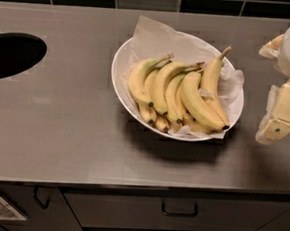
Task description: Pick banana from white bowl
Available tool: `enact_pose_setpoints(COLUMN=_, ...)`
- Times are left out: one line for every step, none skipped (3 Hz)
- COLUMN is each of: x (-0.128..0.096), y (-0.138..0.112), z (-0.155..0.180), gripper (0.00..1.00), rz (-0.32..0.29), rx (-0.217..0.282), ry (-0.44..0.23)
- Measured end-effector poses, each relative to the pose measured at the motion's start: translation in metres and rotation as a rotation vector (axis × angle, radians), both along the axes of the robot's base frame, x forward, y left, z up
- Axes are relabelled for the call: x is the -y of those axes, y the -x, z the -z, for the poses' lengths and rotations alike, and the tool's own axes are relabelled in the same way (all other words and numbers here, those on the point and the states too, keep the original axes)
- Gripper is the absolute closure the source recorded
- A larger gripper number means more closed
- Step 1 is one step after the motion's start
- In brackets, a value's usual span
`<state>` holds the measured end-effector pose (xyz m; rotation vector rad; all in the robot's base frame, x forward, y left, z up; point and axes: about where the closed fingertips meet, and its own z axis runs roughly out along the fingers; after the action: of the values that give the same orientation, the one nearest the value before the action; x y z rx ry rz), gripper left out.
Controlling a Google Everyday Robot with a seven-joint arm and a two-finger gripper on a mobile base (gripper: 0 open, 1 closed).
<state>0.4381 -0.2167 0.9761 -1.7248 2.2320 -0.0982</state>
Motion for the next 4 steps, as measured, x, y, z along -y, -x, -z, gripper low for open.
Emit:
enact_pose_setpoints(x=0.000, y=0.000, z=0.000, gripper=0.00, rz=0.000, rx=0.000, ry=0.000)
enact_pose_setpoints(x=-0.001, y=-0.006, z=-0.001, gripper=0.00, rz=0.014, rx=0.009, ry=-0.019)
enact_pose_setpoints(x=-0.001, y=-0.029, z=0.005, gripper=0.00, rz=0.124, rx=0.016, ry=-0.089)
enact_pose_setpoints(x=-0.002, y=-0.029, z=0.005, gripper=0.00, rz=0.124, rx=0.016, ry=-0.089)
